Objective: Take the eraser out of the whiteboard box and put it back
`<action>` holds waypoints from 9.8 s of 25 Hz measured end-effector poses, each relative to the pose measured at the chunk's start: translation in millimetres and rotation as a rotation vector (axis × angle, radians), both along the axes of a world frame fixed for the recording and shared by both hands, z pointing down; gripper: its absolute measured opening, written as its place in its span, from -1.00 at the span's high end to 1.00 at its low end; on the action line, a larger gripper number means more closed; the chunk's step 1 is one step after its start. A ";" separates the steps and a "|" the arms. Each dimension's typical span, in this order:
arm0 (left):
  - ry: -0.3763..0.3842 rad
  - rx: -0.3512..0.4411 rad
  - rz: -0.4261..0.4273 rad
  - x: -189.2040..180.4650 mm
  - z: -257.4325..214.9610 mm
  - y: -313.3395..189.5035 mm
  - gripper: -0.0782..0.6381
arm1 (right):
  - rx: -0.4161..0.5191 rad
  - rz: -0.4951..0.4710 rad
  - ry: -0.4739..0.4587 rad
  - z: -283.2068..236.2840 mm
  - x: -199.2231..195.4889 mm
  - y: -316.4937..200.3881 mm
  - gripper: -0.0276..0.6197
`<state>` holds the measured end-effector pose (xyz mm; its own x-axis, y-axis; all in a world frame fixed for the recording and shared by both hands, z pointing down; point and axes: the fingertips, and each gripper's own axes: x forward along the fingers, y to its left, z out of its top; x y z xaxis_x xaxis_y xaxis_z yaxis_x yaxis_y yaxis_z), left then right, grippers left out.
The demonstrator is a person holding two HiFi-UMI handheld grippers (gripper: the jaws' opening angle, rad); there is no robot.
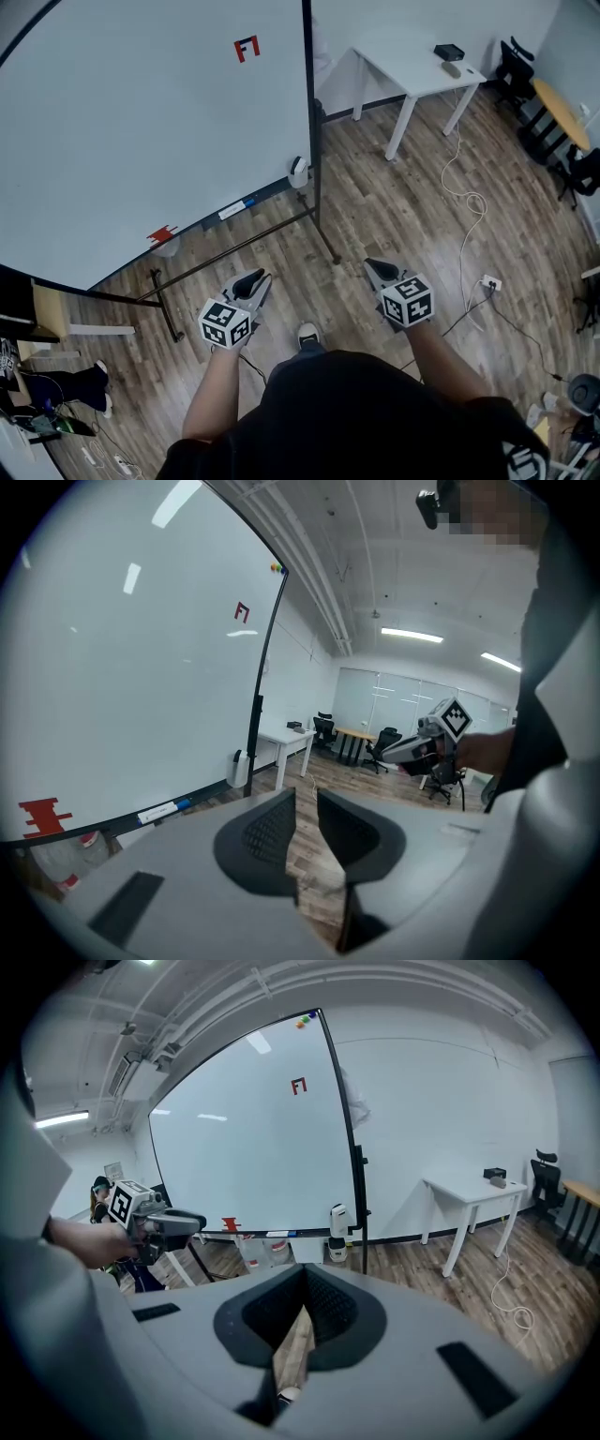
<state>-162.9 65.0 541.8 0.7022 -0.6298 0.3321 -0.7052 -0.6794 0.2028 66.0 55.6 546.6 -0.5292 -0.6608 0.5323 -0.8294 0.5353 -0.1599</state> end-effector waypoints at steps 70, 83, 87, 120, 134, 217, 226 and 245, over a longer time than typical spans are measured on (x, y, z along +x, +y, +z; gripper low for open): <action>-0.051 -0.018 0.066 48.7 8.3 -228.2 0.46 | -0.061 -0.004 0.003 24.5 19.4 -183.1 0.93; -0.081 -0.024 0.046 75.7 26.1 -274.5 0.42 | -0.112 -0.029 0.004 46.9 37.5 -207.1 0.93; -0.089 -0.033 0.040 83.5 32.3 -288.3 0.40 | -0.125 -0.039 0.003 52.8 41.0 -215.9 0.93; -0.203 -0.122 -0.133 107.4 109.9 -381.4 0.17 | -0.198 -0.127 -0.019 88.5 70.1 -264.8 0.93; -0.195 -0.167 -0.212 104.7 133.1 -393.5 0.17 | -0.225 -0.146 -0.013 98.8 76.3 -266.6 0.93; -0.122 -0.066 -0.176 19.6 32.2 -269.1 0.36 | -0.042 -0.167 -0.021 20.0 -0.9 -198.1 0.93; -0.124 -0.087 -0.186 0.7 43.6 -234.9 0.36 | -0.034 -0.174 -0.004 19.5 -15.3 -183.1 0.93; -0.118 -0.114 -0.180 -17.0 52.7 -191.4 0.36 | -0.037 -0.144 0.024 23.7 -16.0 -150.7 0.93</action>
<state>-179.8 -126.4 594.5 0.5340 -0.6950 0.4814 -0.8363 -0.5178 0.1801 50.0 -95.1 570.3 -0.6038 -0.5590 0.5683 -0.7484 0.6430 -0.1627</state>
